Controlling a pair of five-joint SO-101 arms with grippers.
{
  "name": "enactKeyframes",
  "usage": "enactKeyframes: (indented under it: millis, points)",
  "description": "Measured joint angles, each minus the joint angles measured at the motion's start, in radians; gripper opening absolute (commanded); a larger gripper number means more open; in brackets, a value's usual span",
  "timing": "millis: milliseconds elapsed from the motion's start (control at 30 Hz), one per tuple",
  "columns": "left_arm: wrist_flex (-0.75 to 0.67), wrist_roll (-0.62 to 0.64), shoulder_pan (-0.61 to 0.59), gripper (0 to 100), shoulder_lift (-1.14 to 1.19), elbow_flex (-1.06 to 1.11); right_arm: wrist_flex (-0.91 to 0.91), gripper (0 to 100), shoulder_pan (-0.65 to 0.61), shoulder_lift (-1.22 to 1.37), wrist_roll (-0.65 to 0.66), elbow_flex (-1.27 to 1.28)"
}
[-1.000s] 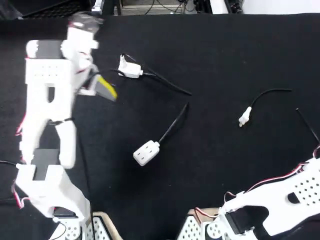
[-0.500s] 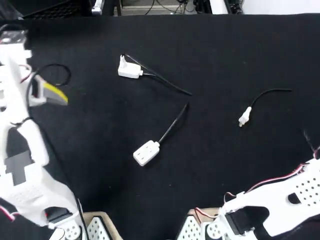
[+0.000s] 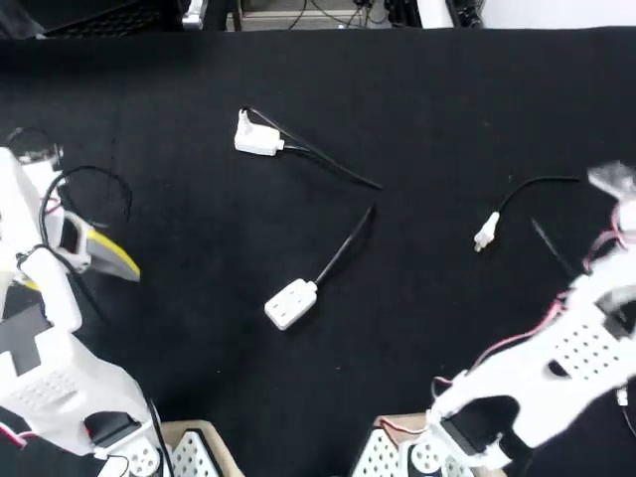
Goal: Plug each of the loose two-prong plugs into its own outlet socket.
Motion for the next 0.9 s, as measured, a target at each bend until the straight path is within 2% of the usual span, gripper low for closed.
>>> enactKeyframes:
  millis: [167,333,600,733,900]
  points:
    - [-0.158,-0.006,-0.034,39,0.0,0.176,0.011,1.2,-0.172,-0.192,-0.167,0.0]
    - [-0.227,-0.006,-0.034,39,0.0,0.269,0.011,1.2,-0.419,-0.411,-0.276,0.063]
    - [-0.247,-0.006,-0.087,39,0.0,0.264,0.011,1.2,-0.945,-0.723,-0.387,0.287]
    - [-0.247,-0.006,-0.146,39,0.0,0.245,0.011,1.2,-1.214,-0.761,-0.437,0.413]
    - [-0.247,-0.006,-0.232,39,0.0,0.245,-0.048,1.2,-1.482,-0.761,-0.514,0.554]
